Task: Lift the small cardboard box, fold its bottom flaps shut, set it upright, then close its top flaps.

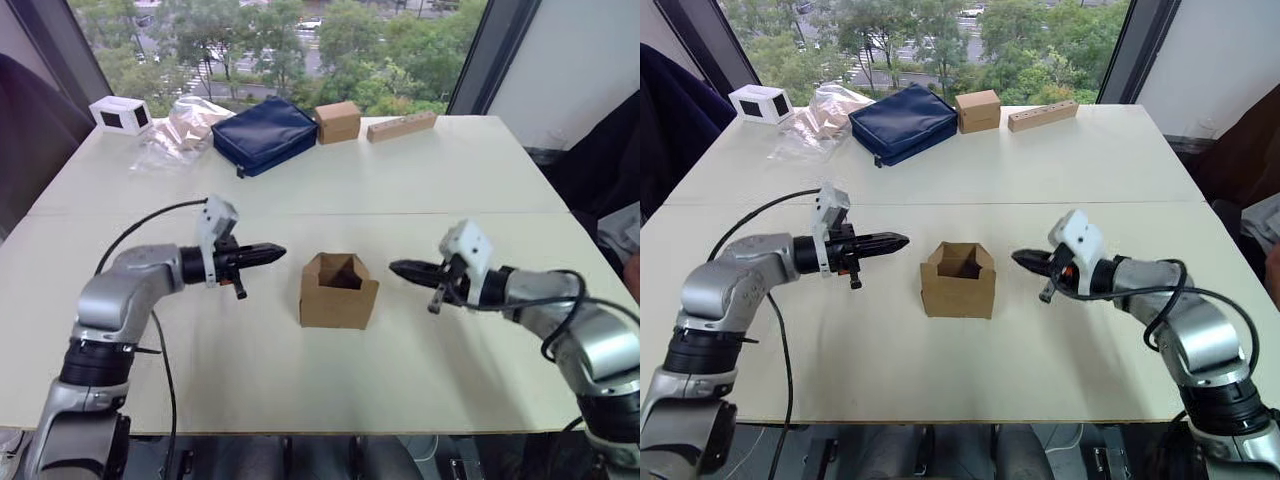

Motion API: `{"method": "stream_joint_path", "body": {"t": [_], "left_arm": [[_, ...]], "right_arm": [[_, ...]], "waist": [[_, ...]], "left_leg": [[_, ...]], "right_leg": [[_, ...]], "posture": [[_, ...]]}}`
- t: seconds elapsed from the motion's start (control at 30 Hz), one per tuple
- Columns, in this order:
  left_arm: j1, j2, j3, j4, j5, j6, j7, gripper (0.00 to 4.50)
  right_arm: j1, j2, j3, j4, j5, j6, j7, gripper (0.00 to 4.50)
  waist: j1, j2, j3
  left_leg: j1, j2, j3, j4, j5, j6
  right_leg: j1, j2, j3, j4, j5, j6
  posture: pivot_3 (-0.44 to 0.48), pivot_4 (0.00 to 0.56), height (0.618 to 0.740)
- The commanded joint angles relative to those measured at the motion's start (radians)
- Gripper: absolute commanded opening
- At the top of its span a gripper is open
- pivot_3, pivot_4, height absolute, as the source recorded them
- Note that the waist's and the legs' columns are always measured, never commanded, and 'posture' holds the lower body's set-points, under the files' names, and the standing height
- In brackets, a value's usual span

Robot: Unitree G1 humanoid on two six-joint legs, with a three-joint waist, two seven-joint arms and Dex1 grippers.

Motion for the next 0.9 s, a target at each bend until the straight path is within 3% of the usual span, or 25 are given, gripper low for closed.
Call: {"method": "stream_joint_path", "body": {"t": [0.03,0.9], "left_arm": [[-0.024,0.013,-0.041,-0.018,-0.011,-0.010,-0.063,0.01],[-0.010,-0.022,-0.188,0.021,0.110,-0.123,-0.095,0.01]], "right_arm": [[-0.028,0.012,0.000,-0.037,0.048,0.027,0.016,0.00],[-0.103,0.052,0.222,0.030,-0.070,0.015,0.043,0.00]], "waist": [[-0.002,0.000,0.000],[0.001,0.000,0.000]], "left_leg": [[0.000,0.000,0.000,0.000,0.000,0.000],[0.000,0.000,0.000,0.000,0.000,0.000]], "right_leg": [[0.000,0.000,0.000,0.000,0.000,0.000],[0.000,0.000,0.000,0.000,0.000,0.000]], "posture": [[0.000,0.150,0.740],[0.000,0.150,0.740]]}}
